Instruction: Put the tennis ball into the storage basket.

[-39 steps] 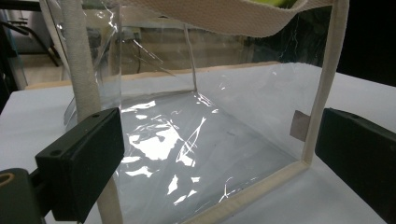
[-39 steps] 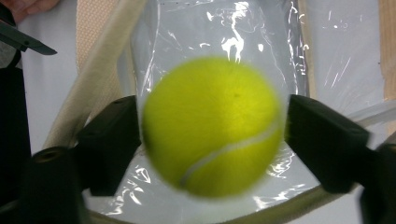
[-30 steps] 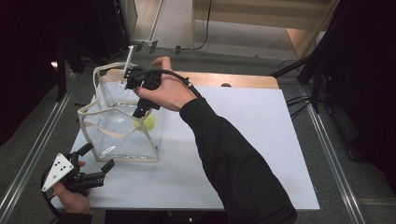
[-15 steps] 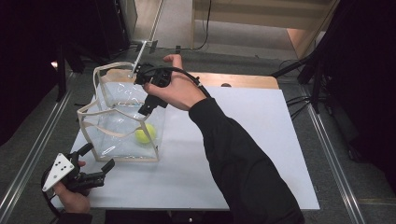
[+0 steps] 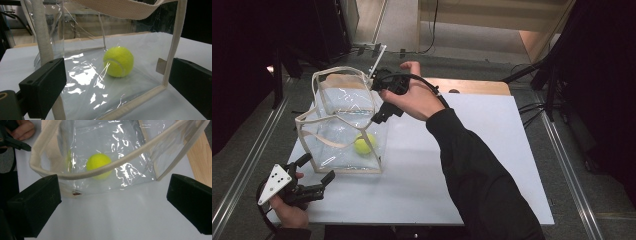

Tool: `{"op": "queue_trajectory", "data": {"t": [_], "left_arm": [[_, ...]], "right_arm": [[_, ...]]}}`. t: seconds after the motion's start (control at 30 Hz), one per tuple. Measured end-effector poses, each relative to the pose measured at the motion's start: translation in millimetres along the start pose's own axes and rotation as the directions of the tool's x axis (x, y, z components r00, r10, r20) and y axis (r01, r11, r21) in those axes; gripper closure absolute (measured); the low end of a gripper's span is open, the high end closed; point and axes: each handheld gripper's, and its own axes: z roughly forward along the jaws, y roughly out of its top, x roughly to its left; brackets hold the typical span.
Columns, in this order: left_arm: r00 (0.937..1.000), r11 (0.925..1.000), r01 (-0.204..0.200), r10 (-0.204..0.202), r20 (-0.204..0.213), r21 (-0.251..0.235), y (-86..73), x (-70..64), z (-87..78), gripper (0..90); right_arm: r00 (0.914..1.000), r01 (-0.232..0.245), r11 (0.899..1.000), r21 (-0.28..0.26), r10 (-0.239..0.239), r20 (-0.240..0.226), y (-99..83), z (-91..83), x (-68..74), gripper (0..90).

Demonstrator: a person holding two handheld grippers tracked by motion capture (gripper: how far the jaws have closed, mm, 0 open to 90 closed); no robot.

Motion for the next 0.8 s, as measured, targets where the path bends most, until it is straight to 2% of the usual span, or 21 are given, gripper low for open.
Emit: {"op": "queue_trajectory", "data": {"t": [0.23,0.4,0.53,0.73,0.8], "left_arm": [[1.0000,1.0000,-0.001,0.001,0.000,0.001,0.0,0.0,0.0,1.3],[1.0000,1.0000,-0.003,0.003,0.000,0.001,0.0,0.3,-0.1,1.3],[1.0000,1.0000,-0.004,0.004,0.000,0.001,0.0,0.2,0.0,1.3],[1.0000,1.0000,-0.001,0.001,0.001,0.000,-0.1,-0.2,0.2,1.3],[1.0000,1.0000,-0.002,0.002,0.001,0.000,-0.1,-0.2,0.2,1.3]], "right_arm": [[0.9998,-0.008,1.000,-0.004,0.008,0.017,-15.8,7.3,-1.3,0.0],[0.9996,-0.028,1.000,-0.003,0.028,0.008,-29.2,17.2,-0.4,0.0],[0.9988,-0.042,0.999,-0.017,0.043,0.022,-38.9,23.2,-0.2,0.0],[0.9978,-0.066,0.997,-0.029,0.066,0.010,-52.7,32.6,1.2,0.0],[0.9976,-0.066,0.997,-0.030,0.066,0.020,-57.3,35.8,2.2,0.0]]}}
